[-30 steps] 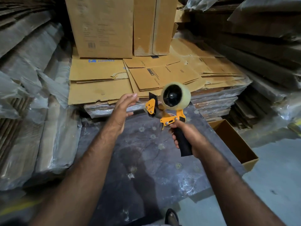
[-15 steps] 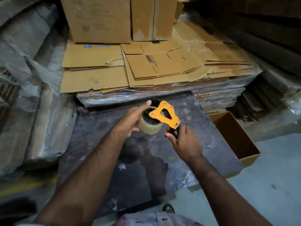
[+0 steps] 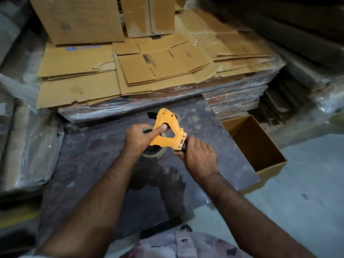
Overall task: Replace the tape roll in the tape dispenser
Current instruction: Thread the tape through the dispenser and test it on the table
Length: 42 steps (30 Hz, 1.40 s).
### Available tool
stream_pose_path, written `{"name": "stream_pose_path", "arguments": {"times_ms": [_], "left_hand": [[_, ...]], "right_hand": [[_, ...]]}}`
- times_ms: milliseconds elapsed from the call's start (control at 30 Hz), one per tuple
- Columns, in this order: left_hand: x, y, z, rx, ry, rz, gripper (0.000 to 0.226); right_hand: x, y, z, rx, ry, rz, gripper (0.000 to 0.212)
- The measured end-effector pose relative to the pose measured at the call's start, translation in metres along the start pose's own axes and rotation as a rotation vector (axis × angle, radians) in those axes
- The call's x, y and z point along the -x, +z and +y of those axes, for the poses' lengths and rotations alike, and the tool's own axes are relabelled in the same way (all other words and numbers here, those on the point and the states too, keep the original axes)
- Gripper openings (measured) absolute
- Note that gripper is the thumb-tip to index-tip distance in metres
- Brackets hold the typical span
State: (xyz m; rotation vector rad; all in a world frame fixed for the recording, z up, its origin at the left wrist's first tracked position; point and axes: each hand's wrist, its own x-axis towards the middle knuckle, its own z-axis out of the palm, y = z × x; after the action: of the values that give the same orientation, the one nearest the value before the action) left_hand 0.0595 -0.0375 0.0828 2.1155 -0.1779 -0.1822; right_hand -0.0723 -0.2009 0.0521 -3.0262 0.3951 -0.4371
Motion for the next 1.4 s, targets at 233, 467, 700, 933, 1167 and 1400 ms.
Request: {"name": "stream_pose_path", "arguments": {"times_ms": [233, 467, 700, 933, 1167, 1400], "left_hand": [[0.001, 0.018, 0.009, 0.094, -0.066, -0.085, 0.059], [-0.001, 0.005, 0.008, 0.463, -0.358, -0.089, 0.051], [0.009, 0.017, -0.008, 0.346, -0.652, -0.311, 0.074], [0.01, 0.033, 0.017, 0.414, -0.729, -0.499, 0.099], [0.02, 0.064, 0.031, 0.734, -0.599, -0.457, 0.08], [0.02, 0.063, 0.028, 0.728, -0.656, -0.5, 0.059]], "right_hand": [[-0.005, 0.003, 0.028, -0.017, -0.034, -0.119, 0.064], [-0.006, 0.011, 0.048, -0.534, 0.154, -0.31, 0.054], [-0.024, -0.009, 0.053, -1.653, 0.751, -0.817, 0.073], [-0.026, -0.025, 0.067, -2.037, 0.732, -0.979, 0.074], [-0.022, -0.038, 0.071, -2.085, 0.698, -1.014, 0.071], [-0.021, -0.041, 0.077, -2.069, 0.7, -1.013, 0.07]]}}
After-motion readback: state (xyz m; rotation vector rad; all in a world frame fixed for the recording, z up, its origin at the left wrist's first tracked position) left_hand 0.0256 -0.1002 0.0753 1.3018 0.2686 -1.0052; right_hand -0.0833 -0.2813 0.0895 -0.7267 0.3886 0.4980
